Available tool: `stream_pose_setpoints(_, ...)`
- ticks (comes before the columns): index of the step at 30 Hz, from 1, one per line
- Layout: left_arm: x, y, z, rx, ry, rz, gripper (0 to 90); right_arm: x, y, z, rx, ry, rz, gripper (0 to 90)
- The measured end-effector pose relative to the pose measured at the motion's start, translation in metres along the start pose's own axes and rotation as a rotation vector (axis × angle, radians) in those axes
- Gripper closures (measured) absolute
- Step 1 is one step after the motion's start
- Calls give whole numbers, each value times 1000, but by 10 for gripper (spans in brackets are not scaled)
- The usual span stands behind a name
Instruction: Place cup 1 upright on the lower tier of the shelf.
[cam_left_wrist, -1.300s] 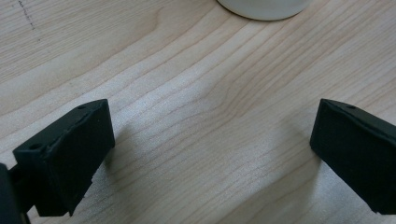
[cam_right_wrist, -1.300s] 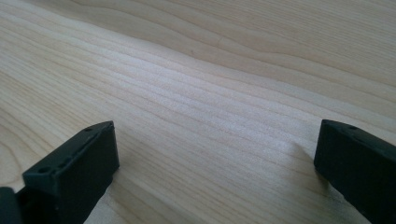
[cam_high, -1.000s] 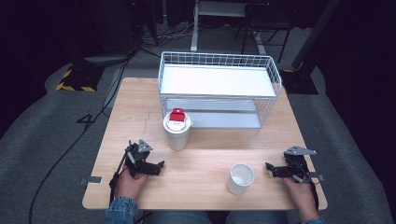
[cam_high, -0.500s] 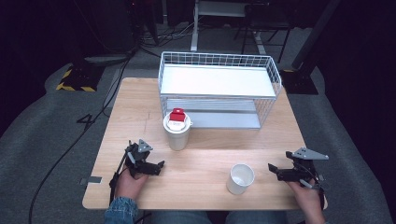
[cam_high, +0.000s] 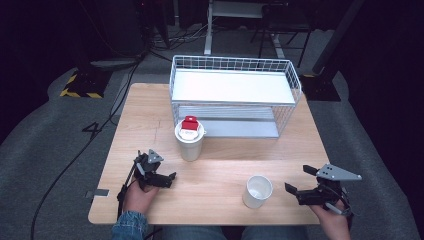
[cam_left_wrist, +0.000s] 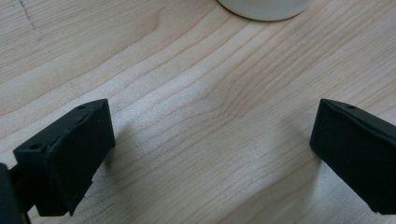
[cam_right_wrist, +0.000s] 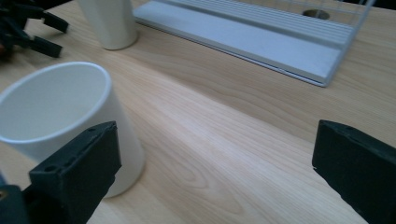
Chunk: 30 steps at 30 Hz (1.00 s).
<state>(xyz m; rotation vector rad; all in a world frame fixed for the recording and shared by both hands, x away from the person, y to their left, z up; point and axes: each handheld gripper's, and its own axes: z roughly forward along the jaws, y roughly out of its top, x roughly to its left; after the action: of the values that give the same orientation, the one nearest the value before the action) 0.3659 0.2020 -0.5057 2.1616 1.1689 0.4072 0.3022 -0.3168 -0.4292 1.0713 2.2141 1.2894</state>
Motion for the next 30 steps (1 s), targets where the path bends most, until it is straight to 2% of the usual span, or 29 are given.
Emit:
stream_pose_setpoints(1,0,0,0,0,0,0,4,9,4,-2,-14,23,-19,15)
stream_pose_setpoints(4,0,0,0,0,0,0,4,16,7,-3,-21,41,-33,15)
stream_pose_setpoints(6,0,0,0,0,0,0,5,27,10,-3,-20,77,-50,11)
stream_pose_setpoints(8,0,0,0,-1,0,-1,4,30,11,-2,-20,89,-52,0)
stream_pose_setpoints(11,0,0,0,0,0,0,4,40,10,3,-12,145,-60,0)
stream_pose_setpoints(12,0,0,0,0,0,0,5,40,10,3,-12,145,-60,0)
stream_pose_setpoints(15,0,0,0,0,0,0,5,48,9,7,-9,186,-65,0)
stream_pose_setpoints(17,0,0,0,0,0,0,4,52,7,10,-5,197,-67,0)
stream_pose_setpoints(21,0,0,0,0,0,0,4,55,0,19,3,188,-67,0)
stream_pose_setpoints(23,0,0,0,0,0,0,4,55,-3,24,12,206,-56,0)
stream_pose_setpoints(30,0,0,0,0,0,1,4,61,-10,39,49,222,-74,0)
